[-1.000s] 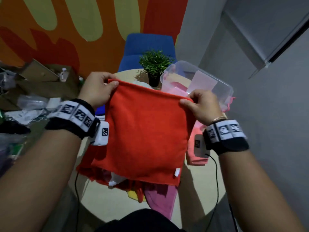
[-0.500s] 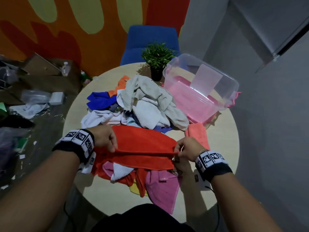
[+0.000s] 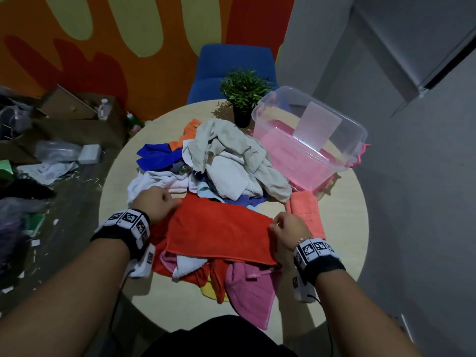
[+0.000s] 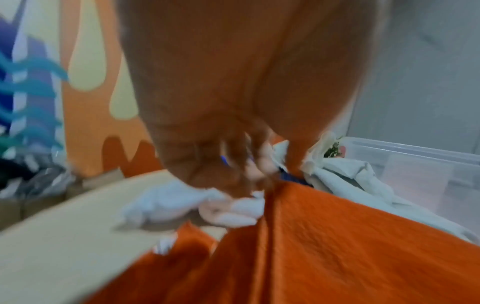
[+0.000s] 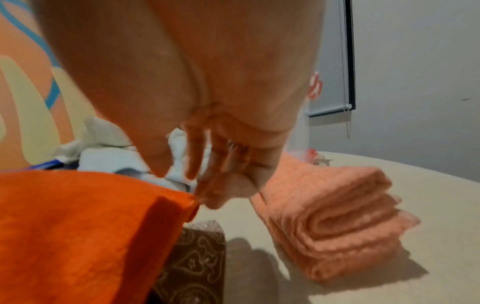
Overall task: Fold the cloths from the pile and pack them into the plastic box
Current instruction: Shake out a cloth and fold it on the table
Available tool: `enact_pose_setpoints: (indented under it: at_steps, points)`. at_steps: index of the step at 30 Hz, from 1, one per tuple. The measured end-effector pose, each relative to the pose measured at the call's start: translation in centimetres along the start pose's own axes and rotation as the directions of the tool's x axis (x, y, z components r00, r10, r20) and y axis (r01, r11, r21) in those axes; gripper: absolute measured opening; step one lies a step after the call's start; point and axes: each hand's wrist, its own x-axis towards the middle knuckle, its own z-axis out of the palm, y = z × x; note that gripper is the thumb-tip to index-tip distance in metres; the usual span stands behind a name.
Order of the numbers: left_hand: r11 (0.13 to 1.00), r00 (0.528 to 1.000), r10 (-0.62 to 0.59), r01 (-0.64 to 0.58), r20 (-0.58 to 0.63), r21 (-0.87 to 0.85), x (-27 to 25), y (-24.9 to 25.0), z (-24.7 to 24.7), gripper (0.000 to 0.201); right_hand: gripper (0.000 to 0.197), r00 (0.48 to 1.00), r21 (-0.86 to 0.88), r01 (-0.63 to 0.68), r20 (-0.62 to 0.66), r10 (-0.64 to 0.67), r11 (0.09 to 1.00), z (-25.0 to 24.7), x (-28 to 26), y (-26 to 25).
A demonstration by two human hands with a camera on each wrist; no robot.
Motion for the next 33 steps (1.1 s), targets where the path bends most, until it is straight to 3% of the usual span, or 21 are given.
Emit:
enact_pose_setpoints:
  at_steps: [1, 2, 5, 7, 9, 12, 16, 19, 21, 23, 25, 26, 28, 30, 31, 33]
  points:
    - [0.997, 0.992, -0.054, 0.047, -0.111, -0.063, 0.4, -0.1, 0.5, 0.037, 0.029, 0.998, 0.015, -0.044, -0.042, 0.045, 0.999, 0.5, 0.4, 0.1]
    - [0.989, 0.989, -0.093, 0.079, -0.111, -0.125, 0.8, -0.1, 0.9, 0.035, 0.039, 0.997, 0.046, -0.071, -0.028, 0.073, 0.996, 1.1, 0.8, 0.2]
    - [0.961, 0.989, -0.133, 0.143, 0.059, -0.235, 1.2, 0.1, 2.6, 0.045, 0.053, 0.994, 0.147, -0.105, 0.025, 0.102, 0.984, 2.7, 1.4, -0.1]
    - [0.920, 0.985, -0.169, 0.167, 0.026, -0.354, 1.1, 0.1, 2.9, 0.040, 0.049, 0.991, 0.273, -0.113, -0.044, 0.130, 0.955, 3.0, 1.6, -0.4]
    - [0.879, 0.985, -0.165, 0.121, -0.056, -0.460, 1.0, 0.1, 3.1, 0.029, 0.037, 0.978, 0.418, -0.092, -0.133, 0.161, 0.904, 2.6, 1.6, -0.6]
    - [0.915, 0.973, -0.085, -0.009, -0.214, -0.403, 0.8, 0.2, 2.0, 0.021, 0.021, 0.958, 0.510, 0.028, -0.259, 0.123, 0.860, 1.3, 1.4, -0.2]
    - [0.889, 0.904, -0.087, -0.119, -0.419, -0.442, 0.8, 0.3, -0.3, 0.015, 0.027, 0.920, 0.636, 0.145, -0.368, 0.133, 0.758, -1.0, 0.8, -0.3]
    - [0.824, 0.898, -0.061, -0.201, -0.436, -0.530, 0.5, 1.1, -1.3, 0.013, 0.024, 0.913, 0.655, 0.176, -0.388, 0.128, 0.735, -2.4, 0.7, -1.0]
    - [0.784, 0.901, -0.006, -0.264, -0.433, -0.561, 0.0, 2.4, -2.2, 0.017, 0.024, 0.918, 0.571, 0.170, -0.388, 0.081, 0.803, -3.1, 0.6, -1.4]
    - [0.739, 0.884, 0.104, -0.375, -0.456, -0.559, -1.2, 4.5, -3.5, 0.022, 0.019, 0.940, 0.367, 0.128, -0.341, 0.005, 0.921, -4.0, 0.0, -2.2]
    - [0.678, 0.835, 0.296, -0.525, -0.463, -0.514, -2.8, 7.5, -4.9, 0.028, 0.014, 0.947, 0.137, 0.111, -0.314, -0.063, 0.984, -5.3, -1.0, -3.7]
    - [0.651, 0.805, 0.408, -0.588, -0.432, -0.481, -3.7, 9.2, -5.4, 0.028, 0.018, 0.936, 0.108, 0.145, -0.338, -0.101, 0.983, -6.0, -1.5, -4.8]
    - [0.617, 0.742, 0.579, -0.670, -0.338, -0.412, -4.9, 12.1, -5.8, 0.024, 0.034, 0.894, 0.279, 0.329, -0.400, -0.203, 0.902, -7.1, -2.4, -7.6]
    - [0.582, 0.706, 0.644, -0.702, -0.294, -0.410, -5.7, 14.4, -5.8, 0.025, 0.055, 0.829, 0.476, 0.542, -0.437, -0.348, 0.693, -8.4, -3.3, -10.4]
    - [0.559, 0.700, 0.650, -0.705, -0.297, -0.437, -5.9, 15.3, -5.9, 0.027, 0.061, 0.787, 0.486, 0.611, -0.456, -0.415, 0.625, -9.2, -3.7, -11.5]
    - [0.506, 0.682, 0.661, -0.713, -0.313, -0.485, -6.0, 16.3, -6.2, 0.034, 0.055, 0.705, 0.381, 0.701, -0.498, -0.505, 0.603, -10.7, -4.3, -12.6]
